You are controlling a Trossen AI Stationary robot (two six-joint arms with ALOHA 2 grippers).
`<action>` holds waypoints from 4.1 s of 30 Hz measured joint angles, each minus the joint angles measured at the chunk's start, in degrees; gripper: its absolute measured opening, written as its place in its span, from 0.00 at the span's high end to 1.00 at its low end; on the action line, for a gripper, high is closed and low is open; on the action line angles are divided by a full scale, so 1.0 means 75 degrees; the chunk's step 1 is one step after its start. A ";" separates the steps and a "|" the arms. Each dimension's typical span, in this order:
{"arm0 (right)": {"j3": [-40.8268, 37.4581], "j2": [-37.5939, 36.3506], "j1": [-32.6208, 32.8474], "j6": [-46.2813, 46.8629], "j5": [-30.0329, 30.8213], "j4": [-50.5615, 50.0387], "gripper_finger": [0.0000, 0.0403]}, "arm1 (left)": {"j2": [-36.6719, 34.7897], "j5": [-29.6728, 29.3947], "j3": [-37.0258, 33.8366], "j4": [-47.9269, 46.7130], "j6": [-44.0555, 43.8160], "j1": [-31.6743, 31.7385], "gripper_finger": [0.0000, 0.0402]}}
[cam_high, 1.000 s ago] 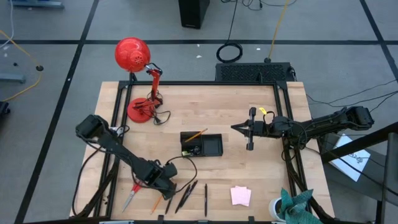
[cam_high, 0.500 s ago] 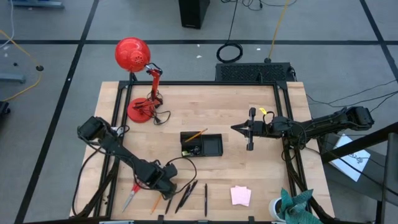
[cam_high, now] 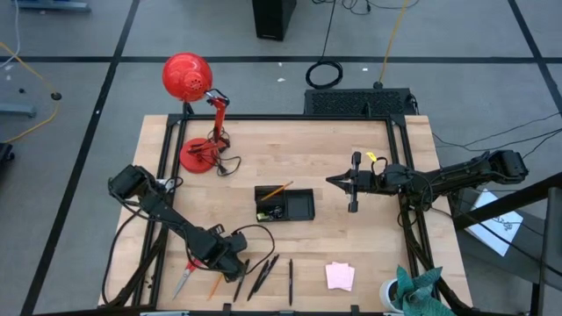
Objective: Pick and place office supplies into organizer
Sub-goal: Put the pencil into the desk organizer
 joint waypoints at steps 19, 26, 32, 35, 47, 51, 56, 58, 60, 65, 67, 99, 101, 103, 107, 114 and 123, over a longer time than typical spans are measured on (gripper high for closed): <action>0.0000 0.0002 0.0000 0.0070 0.0000 -0.0029 1.00 | 0.0364 -0.0342 0.0204 -0.0029 0.0548 -0.0143 0.93; 0.0000 0.0003 0.0000 0.0070 0.0000 -0.0029 1.00 | 0.0417 -0.0924 0.0475 -0.0009 0.1115 -0.0154 0.94; 0.0000 0.0001 0.0000 0.0067 0.0000 -0.0038 1.00 | 0.0444 -0.1482 0.0681 0.0223 0.1822 -0.0145 0.99; 0.0000 0.0000 0.0000 0.0064 0.0000 -0.0047 1.00 | 0.0404 -0.1966 0.0688 0.0397 0.2053 -0.0082 0.96; 0.0000 0.0003 0.0000 0.0055 0.0000 -0.0052 1.00 | -0.0578 -0.3251 0.0697 0.1230 0.3782 0.0676 0.98; 0.0000 0.0003 0.0000 0.0055 0.0000 -0.0046 1.00 | -0.1104 -0.3315 0.0698 0.2488 0.5515 0.1003 0.94; 0.0000 0.0003 0.0000 0.0055 0.0000 -0.0058 1.00 | -0.1831 -0.2753 0.0713 0.4125 0.7284 0.1540 0.97; 0.0000 0.0001 0.0000 0.0055 0.0000 -0.0052 1.00 | -0.2168 -0.2492 0.0708 0.4437 0.7918 0.1713 0.98; 0.0000 0.0002 0.0000 0.0055 0.0000 -0.0065 1.00 | -0.2388 -0.2147 0.0714 0.4958 0.8410 0.1915 0.99; 0.0000 0.0003 0.0000 0.0052 0.0000 -0.0061 1.00 | -0.2920 -0.2023 0.0717 0.5035 0.9175 0.2396 0.94; 0.0000 0.0001 0.0000 0.0016 0.0000 -0.0052 1.00 | -0.3067 -0.1981 0.0699 0.4921 0.9455 0.2598 0.93; 0.0000 0.0003 0.0000 -0.0067 0.0000 -0.0055 1.00 | -0.3104 0.0953 -0.2816 0.9295 0.8524 0.5196 0.92; 0.0000 0.0003 0.0000 -0.0068 0.0000 -0.0055 1.00 | -0.3104 0.0947 -0.2821 0.9292 0.8458 0.5196 0.92; 0.0000 0.0003 0.0000 -0.0069 0.0000 -0.0052 1.00 | -0.3084 0.0927 -0.2821 0.9292 0.8415 0.5196 0.92; 0.0000 0.0003 0.0000 -0.0070 0.0000 -0.0044 1.00 | -0.2856 0.0879 -0.2845 0.9406 0.8399 0.5187 0.92; -0.0003 0.0000 0.0000 -0.0067 0.0003 -0.0002 1.00 | -0.1841 0.0878 -0.2792 1.0148 0.8124 0.5165 0.92; -0.0003 0.0000 0.0000 -0.0009 0.0000 -0.0059 1.00 | -0.1040 0.0866 -0.2774 1.0479 0.7923 0.5138 0.92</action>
